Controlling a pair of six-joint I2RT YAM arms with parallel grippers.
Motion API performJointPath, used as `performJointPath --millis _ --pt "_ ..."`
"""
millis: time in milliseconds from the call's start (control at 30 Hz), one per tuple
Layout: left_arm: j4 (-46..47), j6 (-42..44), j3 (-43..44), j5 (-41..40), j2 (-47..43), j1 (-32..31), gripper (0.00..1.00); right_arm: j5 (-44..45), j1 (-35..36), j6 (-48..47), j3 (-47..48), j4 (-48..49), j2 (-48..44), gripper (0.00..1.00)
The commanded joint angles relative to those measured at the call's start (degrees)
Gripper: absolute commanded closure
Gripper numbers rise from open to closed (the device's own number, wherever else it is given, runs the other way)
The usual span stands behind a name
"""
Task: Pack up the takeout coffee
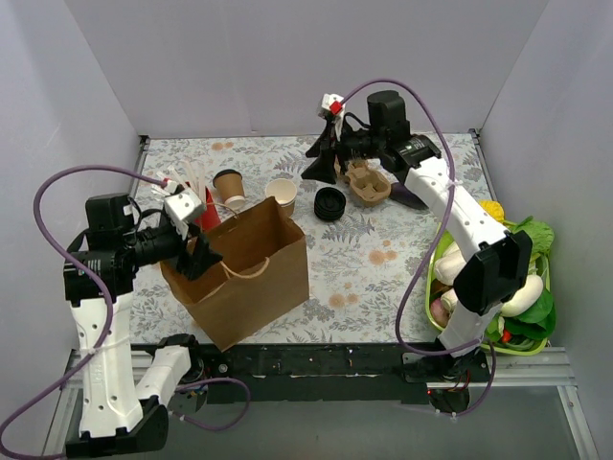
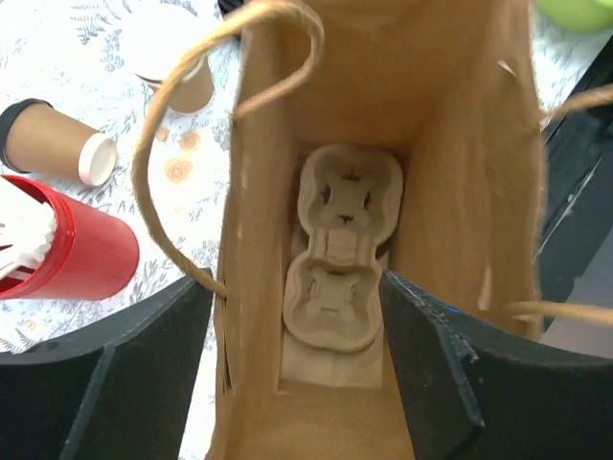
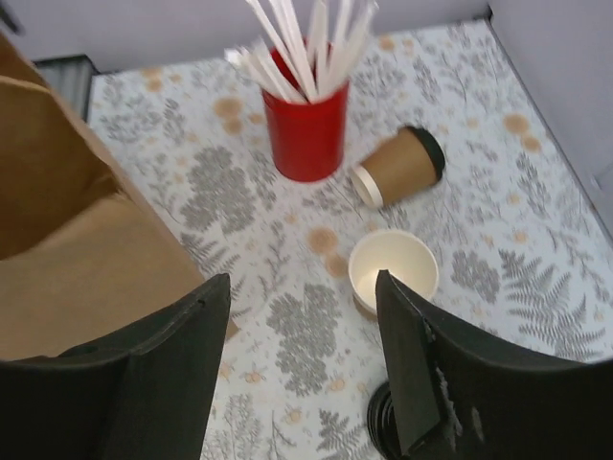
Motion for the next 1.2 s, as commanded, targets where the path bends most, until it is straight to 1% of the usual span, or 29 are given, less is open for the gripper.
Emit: performJointPath --millis 0,33,167,233,267,300,400,433,600,700,733,800,833,900,933,1000,1167 --pt "7.48 -11.6 5.75 3.38 2.92 0.08 0.25 -13.28 1.08 10.61 3.68 9.96 -4.21 0.28" --pt "10.28 -13.36 6.72 3.2 3.28 0.08 0.24 -13.72 2.39 8.87 4.9 9.26 -3.77 0.26" --pt "15.48 -21.0 12.34 0.93 5.21 0.08 0.22 -14.42 5.83 3.41 9.56 1.28 -0.17 0.25" --pt "17.6 -23.04 15.59 -0.22 5.74 0.17 0.21 -15.56 7.68 2.18 13.24 -1.02 2.38 0.25" --pt "18.13 -23.83 16.22 -0.75 5.83 0.08 0.2 -15.74 8.29 0.09 14.31 -2.07 3.0 0.25" --pt "18.74 -25.06 16.66 -2.67 5.66 0.17 0.2 -15.66 8.91 -0.63 15.02 -3.83 3.96 0.25" --pt "20.68 -26.21 17.63 -6.45 5.3 0.61 0.19 -13.81 11.81 -3.27 16.43 -5.95 5.46 0.24" --pt "20.85 -26.21 17.89 -8.38 5.22 0.61 0.19 -11.29 13.38 -3.79 16.69 -6.47 5.81 0.25" --pt "19.98 -25.77 20.27 -9.19 4.95 0.79 0.18 -2.93 17.87 -9.33 19.76 -11.48 9.23 0.3" --pt "19.54 -25.86 19.57 -8.66 3.55 0.79 0.18 1.47 19.1 -10.21 20.65 -12.98 10.64 0.42" --pt "19.54 -25.77 19.22 -8.58 3.11 0.79 0.17 2.27 19.11 -10.22 20.91 -13.51 10.82 0.49" --pt "19.8 -25.69 18.17 -8.05 2.06 0.79 0.17 3.76 19.28 -10.83 22.13 -14.65 11.26 0.54" --pt "20.06 -25.69 17.81 -7.96 1.7 0.79 0.16 3.94 19.28 -11.88 22.58 -15.61 11.35 0.62" --pt "21.46 -25.42 16.41 -7.35 1.18 0.79 0.16 4.82 19.37 -13.11 23.46 -18.77 11.35 0.71" --pt "22.25 -25.42 14.92 -7.08 0.74 0.79 0.16 5.17 19.28 -14.6 23.9 -19.74 11.18 0.85" --pt "25.84 -26.12 13.42 -6.29 0.65 0.87 0.16 5.96 19.28 -16.1 23.99 -22.89 10.04 0.99" --pt "34.64 -28.14 8.77 -6.37 2.75 0.79 0.15 8.43 17.79 -21.89 22.06 -29.32 5.65 0.99"
